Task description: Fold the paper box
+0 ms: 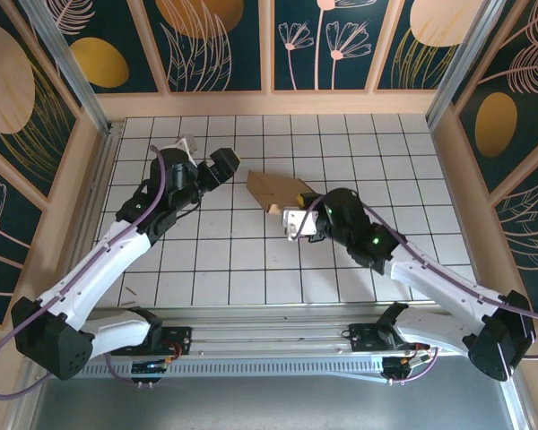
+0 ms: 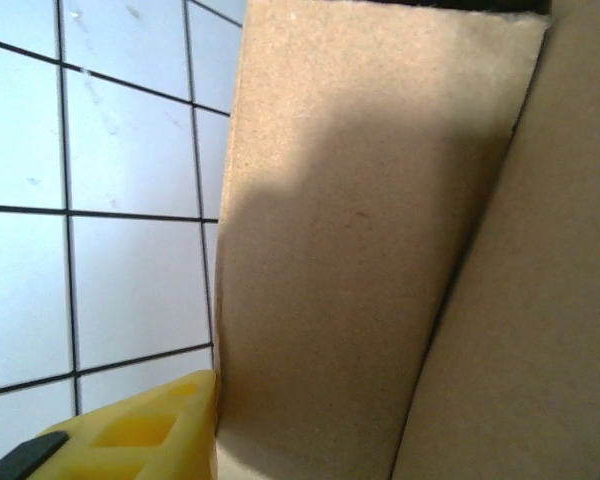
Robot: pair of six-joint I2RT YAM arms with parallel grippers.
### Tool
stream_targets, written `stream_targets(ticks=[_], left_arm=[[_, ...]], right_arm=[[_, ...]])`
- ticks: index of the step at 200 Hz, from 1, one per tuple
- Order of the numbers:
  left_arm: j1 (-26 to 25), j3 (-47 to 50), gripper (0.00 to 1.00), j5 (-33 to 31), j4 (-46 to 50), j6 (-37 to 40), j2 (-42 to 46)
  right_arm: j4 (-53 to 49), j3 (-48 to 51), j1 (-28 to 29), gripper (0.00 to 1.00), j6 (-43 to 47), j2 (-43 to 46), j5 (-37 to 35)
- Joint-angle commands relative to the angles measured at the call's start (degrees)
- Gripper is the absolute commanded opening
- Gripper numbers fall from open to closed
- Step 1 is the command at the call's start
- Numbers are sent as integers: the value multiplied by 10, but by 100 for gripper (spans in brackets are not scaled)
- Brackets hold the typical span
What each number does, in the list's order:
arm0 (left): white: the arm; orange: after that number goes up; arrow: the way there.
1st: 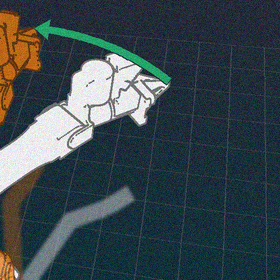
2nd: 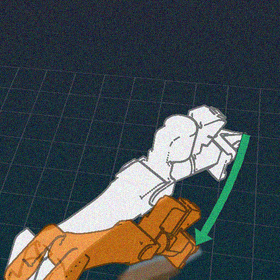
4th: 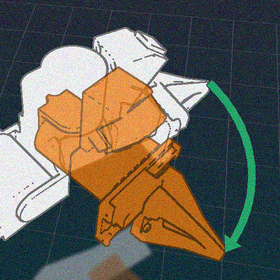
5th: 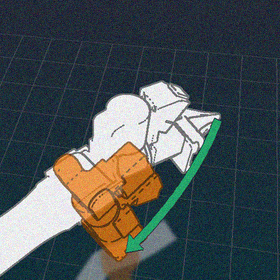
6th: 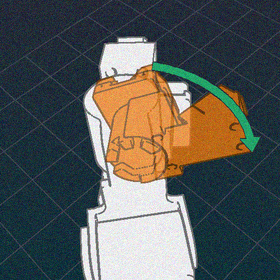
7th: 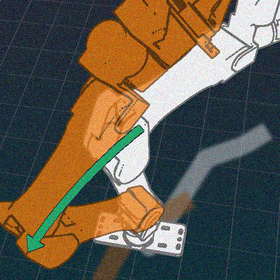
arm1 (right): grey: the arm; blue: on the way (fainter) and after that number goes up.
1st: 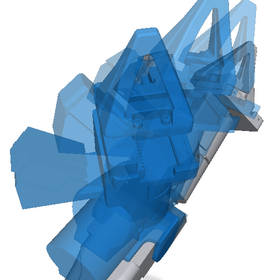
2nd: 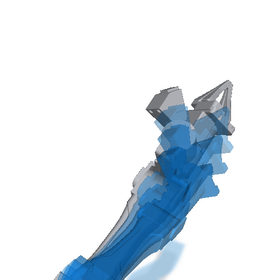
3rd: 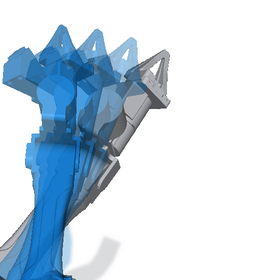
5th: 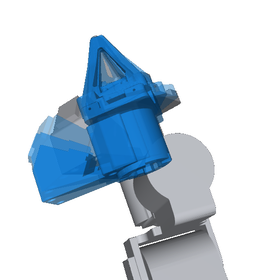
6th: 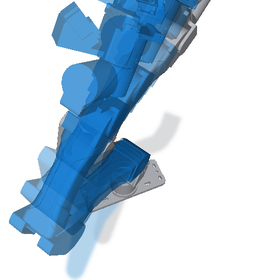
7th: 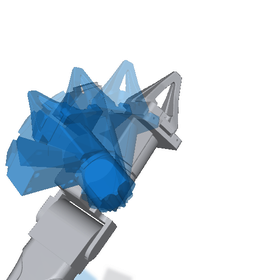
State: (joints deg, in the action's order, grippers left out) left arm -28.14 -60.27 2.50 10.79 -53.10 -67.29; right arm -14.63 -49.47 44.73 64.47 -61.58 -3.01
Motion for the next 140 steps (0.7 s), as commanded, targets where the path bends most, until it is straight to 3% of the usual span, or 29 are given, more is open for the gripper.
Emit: stream_targets(ticks=[1,29,53,122,140], left_arm=[[9,18,94,-41,40,29,16],[13,36,95,-35,33,32,16],[13,75,95,-22,22,15,9],[14,144,96,36,-32,-4,-17],[14,152,96,42,-36,0,-22]], right_arm=[[-237,-76,12,47,-51,-35,19],[-363,-163,20,48,-79,-92,38],[-401,-202,28,50,-88,-131,43],[-369,-207,33,57,-87,-212,30],[-352,-203,33,68,-85,-219,25]])
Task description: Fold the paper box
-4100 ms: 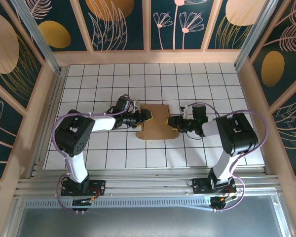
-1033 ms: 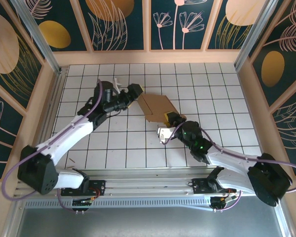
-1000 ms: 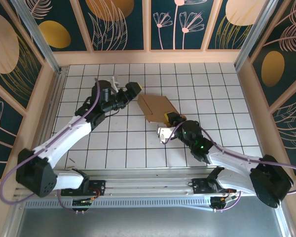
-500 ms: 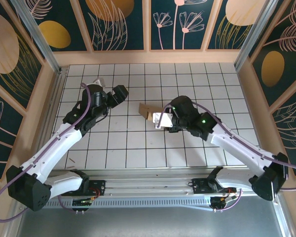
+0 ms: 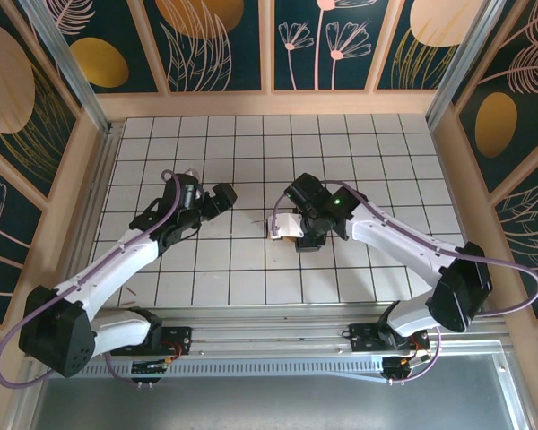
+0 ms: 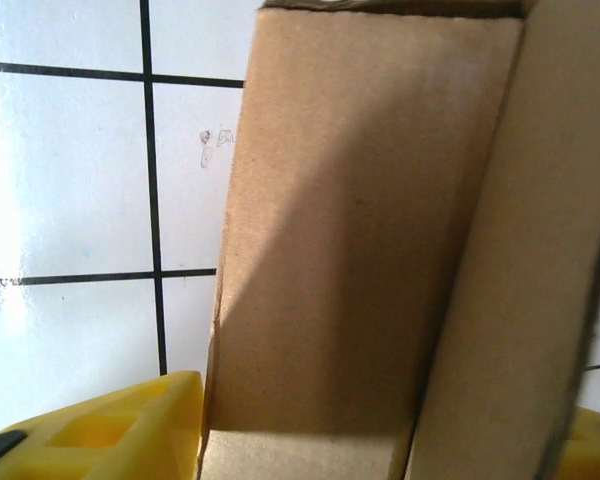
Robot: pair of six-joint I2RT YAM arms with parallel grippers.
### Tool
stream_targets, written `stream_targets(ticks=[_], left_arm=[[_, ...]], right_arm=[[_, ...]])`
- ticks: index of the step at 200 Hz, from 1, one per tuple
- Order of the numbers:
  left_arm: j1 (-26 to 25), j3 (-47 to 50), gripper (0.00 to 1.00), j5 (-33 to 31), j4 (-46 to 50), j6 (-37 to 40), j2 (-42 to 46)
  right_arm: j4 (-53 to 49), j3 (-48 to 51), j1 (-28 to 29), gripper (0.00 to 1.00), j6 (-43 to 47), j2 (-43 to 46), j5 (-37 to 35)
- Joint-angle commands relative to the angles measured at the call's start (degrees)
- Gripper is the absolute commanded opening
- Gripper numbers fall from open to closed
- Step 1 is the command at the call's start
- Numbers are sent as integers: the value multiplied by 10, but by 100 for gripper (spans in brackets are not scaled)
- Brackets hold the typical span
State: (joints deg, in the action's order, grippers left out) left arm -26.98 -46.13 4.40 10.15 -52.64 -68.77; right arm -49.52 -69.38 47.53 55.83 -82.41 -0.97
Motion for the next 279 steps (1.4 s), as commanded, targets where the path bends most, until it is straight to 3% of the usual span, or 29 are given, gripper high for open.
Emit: stream_targets(ticks=[1,41,87,123,184,210,231,279], left_arm=[[3,11,96,22,-29,-4,-7],[3,14,96,22,-29,5,-15],[3,11,97,30,-39,2,-25],[3,23,97,71,-43,-9,-45],[3,31,93,89,-54,-9,-70],[2,28,93,90,-59,-13,-76],[3,27,94,94,-61,-13,-80],[3,32,94,103,-69,-15,-91]], right_arm=[[-3,-4,5,68,1,-12,5],[9,-13,3,81,1,-16,-8],[10,-40,-28,77,29,-22,25],[15,-50,-68,75,32,-40,80],[5,-89,-131,76,67,-71,142],[-9,-117,-151,69,81,-96,163],[-2,-127,-157,54,75,-115,167],[4,-161,-175,52,84,-146,178]])
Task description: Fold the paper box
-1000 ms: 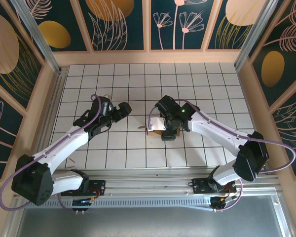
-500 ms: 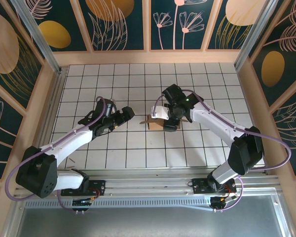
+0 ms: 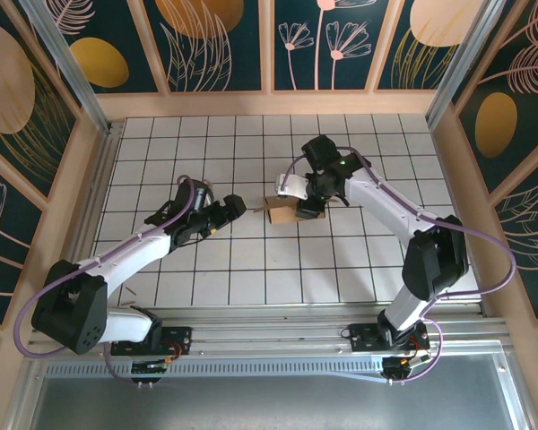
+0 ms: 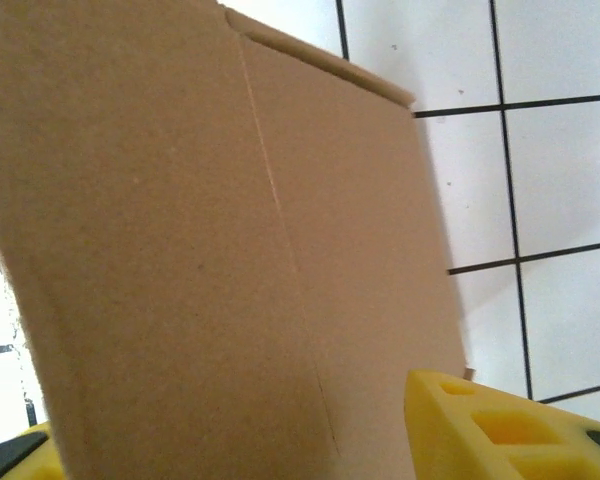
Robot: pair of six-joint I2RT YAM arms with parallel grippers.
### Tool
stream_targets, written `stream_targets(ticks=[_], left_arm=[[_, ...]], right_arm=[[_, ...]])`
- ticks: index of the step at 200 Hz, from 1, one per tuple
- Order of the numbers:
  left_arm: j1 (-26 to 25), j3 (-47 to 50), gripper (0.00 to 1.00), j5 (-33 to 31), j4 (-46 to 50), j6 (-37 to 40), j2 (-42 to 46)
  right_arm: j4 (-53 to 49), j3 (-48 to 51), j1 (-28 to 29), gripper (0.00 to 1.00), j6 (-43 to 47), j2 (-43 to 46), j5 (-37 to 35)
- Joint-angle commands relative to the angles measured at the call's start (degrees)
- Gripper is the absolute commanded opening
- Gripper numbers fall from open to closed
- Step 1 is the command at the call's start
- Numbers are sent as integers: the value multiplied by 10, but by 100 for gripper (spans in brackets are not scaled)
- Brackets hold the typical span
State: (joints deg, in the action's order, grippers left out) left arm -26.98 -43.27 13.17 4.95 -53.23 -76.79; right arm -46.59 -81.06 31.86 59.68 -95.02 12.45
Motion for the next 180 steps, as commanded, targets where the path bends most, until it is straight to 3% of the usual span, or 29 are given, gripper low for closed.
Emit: stream_targets(ticks=[1,100,180], left_arm=[[3,4,94,16,-17,-10,-11],[3,-1,94,18,-20,-7,-27],[3,-22,94,20,-15,-2,-55]], right_arm=[[-27,-47,-20,52,46,-21,44],[-89,-214,-66,52,53,-134,92],[-73,-263,-92,58,64,-172,99]])
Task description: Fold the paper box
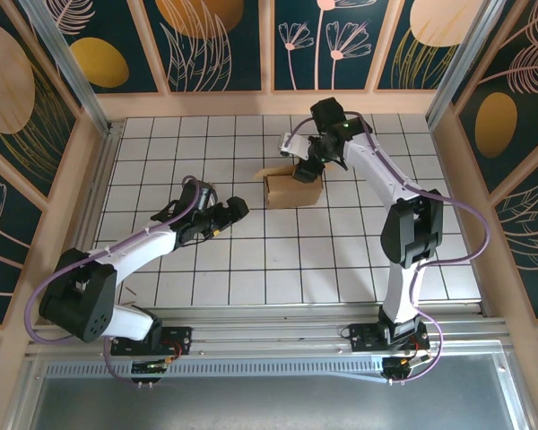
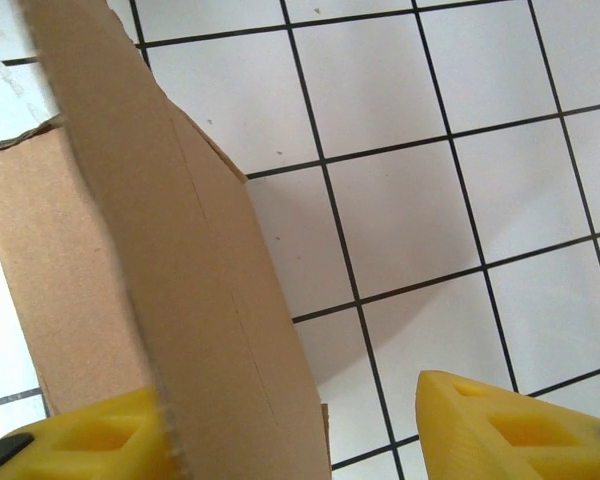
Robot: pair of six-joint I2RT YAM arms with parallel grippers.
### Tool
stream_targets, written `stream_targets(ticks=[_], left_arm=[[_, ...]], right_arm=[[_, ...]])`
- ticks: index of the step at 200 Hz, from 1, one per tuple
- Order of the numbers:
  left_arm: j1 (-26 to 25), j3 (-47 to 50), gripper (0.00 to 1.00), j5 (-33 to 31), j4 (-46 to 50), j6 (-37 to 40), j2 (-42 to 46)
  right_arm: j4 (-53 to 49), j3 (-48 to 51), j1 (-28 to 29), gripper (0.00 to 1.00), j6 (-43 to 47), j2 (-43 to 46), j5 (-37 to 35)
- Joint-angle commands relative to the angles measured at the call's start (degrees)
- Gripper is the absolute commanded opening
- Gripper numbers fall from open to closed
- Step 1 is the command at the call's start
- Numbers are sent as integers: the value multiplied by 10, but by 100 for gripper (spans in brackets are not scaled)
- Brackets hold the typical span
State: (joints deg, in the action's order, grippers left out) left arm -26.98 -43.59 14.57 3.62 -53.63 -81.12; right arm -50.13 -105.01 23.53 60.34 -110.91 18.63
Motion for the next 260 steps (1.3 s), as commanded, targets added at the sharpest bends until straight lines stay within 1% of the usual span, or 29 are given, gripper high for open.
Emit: stream_targets(ticks=[1,44,93,122,145,162,175,186,197,203,208,214,220,228,235,242,250,260], left_arm=[[3,-19,94,6,-2,1,-12],[3,-28,94,15,-5,3,-29],[3,-27,94,14,-5,3,-28],[3,-26,94,15,-6,4,-29],[3,-29,93,8,-7,12,-27],[3,-49,93,-16,9,33,-18],[3,-72,92,-37,17,67,-7],[2,-95,90,-54,17,109,2],[3,-117,86,-67,16,161,8],[3,-139,84,-69,15,193,8],[3,-155,83,-69,21,220,7],[3,-177,82,-65,32,250,2],[3,-199,81,-54,42,277,-5],[3,-230,81,-42,62,307,-19],[3,-260,80,-40,91,327,-34],[3,-290,79,-40,118,350,-51],[2,-314,77,-48,142,374,-66],[3,-327,72,-64,154,399,-77]], right_arm=[[-37,-24,-9,58,58,-14,37],[-31,-58,-14,61,63,-28,46],[-27,-59,-13,63,64,-35,45],[-11,-58,-8,67,57,-21,30],[12,-77,-4,69,30,5,48],[46,-79,-2,71,-19,36,68],[96,-68,-2,71,-94,64,50],[143,-52,-7,69,-191,91,19],[193,-24,-19,63,-316,122,-26],[208,-6,-29,60,-377,139,-33],[216,10,-46,57,-426,153,-23],[230,37,-66,55,-481,172,7],[248,70,-91,52,-526,192,48],[273,116,-124,51,-562,217,116],[297,168,-151,50,-573,237,169],[319,211,-172,49,-575,256,206],[335,248,-193,47,-562,269,229],[343,280,-214,47,-531,277,254]])
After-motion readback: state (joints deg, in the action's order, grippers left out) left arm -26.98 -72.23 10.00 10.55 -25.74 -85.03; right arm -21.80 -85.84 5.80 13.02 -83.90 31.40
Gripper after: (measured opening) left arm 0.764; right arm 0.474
